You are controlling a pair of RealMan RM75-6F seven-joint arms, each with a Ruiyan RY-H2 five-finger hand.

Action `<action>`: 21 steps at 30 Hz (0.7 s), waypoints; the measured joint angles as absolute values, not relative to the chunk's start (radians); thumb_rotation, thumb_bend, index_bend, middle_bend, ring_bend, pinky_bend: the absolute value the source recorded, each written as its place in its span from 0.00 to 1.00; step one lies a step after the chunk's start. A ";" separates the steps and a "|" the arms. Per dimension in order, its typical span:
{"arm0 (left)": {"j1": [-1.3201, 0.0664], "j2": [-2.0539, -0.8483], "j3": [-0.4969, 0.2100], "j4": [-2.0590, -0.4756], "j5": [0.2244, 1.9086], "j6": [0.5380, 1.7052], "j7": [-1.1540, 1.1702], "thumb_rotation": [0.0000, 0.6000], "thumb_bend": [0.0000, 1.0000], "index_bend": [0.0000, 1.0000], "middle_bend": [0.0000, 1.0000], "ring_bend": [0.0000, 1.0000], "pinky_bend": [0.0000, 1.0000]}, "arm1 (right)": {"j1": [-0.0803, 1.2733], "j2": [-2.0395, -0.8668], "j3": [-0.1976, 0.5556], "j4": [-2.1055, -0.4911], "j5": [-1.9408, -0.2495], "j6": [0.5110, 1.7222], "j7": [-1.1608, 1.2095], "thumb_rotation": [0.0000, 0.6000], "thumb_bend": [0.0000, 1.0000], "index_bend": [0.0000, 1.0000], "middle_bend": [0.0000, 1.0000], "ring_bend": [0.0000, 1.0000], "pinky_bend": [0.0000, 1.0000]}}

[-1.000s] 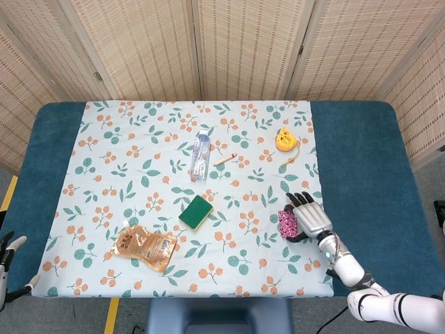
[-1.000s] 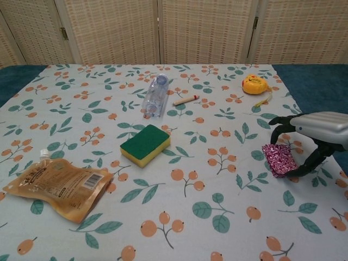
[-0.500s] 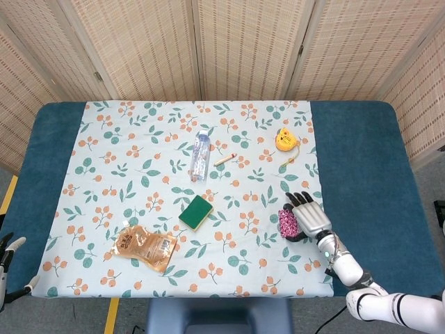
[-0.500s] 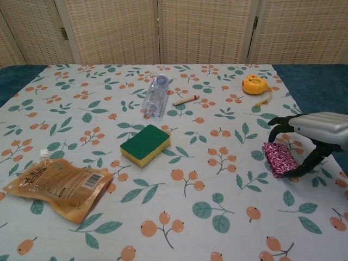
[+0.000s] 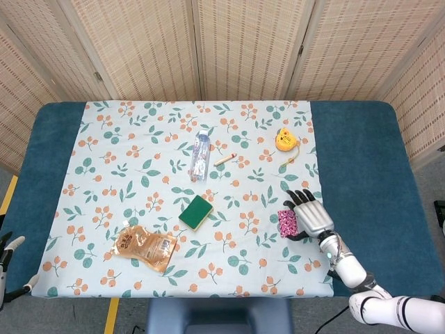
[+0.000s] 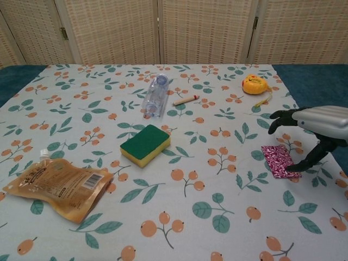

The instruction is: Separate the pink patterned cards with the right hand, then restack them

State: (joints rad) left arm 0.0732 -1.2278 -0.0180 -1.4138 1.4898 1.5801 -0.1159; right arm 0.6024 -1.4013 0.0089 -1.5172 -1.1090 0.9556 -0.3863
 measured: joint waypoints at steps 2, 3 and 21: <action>0.070 -1.227 -0.020 -1.416 1.491 1.580 -0.114 1.00 0.25 0.19 0.10 0.13 0.00 | 0.587 -1.382 0.009 -1.545 -1.129 0.996 -0.384 0.77 0.20 0.19 0.06 0.00 0.00; 0.068 -1.227 -0.022 -1.418 1.493 1.579 -0.112 1.00 0.25 0.19 0.10 0.13 0.00 | 0.574 -1.368 0.008 -1.564 -1.146 1.029 -0.384 0.83 0.20 0.19 0.06 0.00 0.00; 0.023 -1.225 -0.042 -1.478 1.545 1.597 -0.046 1.00 0.25 0.19 0.10 0.13 0.00 | 0.199 -1.196 -0.096 -1.707 -1.498 1.613 -0.274 0.93 0.20 0.19 0.07 0.00 0.00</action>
